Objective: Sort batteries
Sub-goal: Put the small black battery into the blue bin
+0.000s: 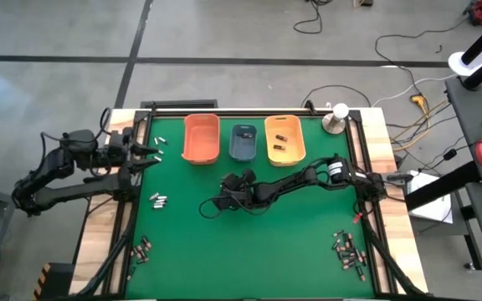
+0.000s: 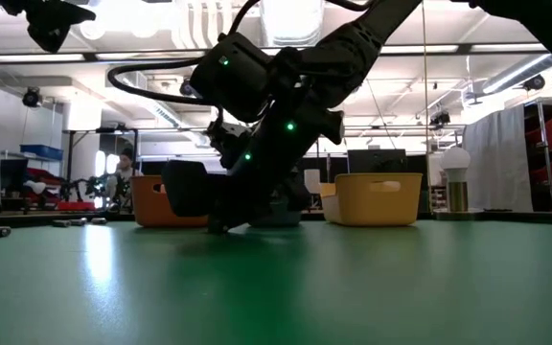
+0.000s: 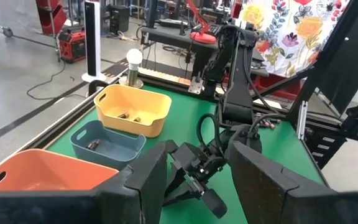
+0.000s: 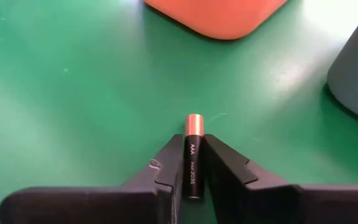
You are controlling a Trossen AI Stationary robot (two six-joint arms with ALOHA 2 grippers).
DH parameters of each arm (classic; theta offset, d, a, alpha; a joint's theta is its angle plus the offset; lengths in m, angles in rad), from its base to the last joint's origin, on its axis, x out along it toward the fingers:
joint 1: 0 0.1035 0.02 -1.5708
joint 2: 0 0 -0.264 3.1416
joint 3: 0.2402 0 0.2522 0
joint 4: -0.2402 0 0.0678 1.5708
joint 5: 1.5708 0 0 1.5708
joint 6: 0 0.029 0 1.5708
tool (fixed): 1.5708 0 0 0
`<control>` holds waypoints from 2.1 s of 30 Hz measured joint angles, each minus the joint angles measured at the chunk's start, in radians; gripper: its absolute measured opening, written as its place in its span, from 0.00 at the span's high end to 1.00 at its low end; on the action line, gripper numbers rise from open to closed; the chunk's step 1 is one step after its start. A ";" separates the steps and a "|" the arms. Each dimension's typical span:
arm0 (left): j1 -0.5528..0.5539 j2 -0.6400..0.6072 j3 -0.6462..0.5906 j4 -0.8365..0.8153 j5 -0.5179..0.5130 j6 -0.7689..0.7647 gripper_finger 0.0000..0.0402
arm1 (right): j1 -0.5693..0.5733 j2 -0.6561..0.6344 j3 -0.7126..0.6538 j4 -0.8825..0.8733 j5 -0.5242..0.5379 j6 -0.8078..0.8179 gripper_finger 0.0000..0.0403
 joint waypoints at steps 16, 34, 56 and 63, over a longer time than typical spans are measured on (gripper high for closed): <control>0.000 -0.007 0.000 -0.001 -0.054 0.003 0.61 | -0.005 -0.157 -0.009 -0.045 -0.207 -0.150 0.92; 0.000 -0.001 -0.001 0.062 -0.115 -0.002 0.61 | -0.310 -0.358 0.222 -0.458 -0.432 -0.668 0.93; 0.000 -0.001 -0.001 0.058 -0.087 -0.089 0.61 | -0.521 -0.091 0.334 -0.674 -0.619 -0.846 0.92; 0.000 -0.001 -0.002 0.058 -0.091 -0.098 0.61 | -0.522 -0.001 0.461 -0.795 -0.619 -0.924 0.90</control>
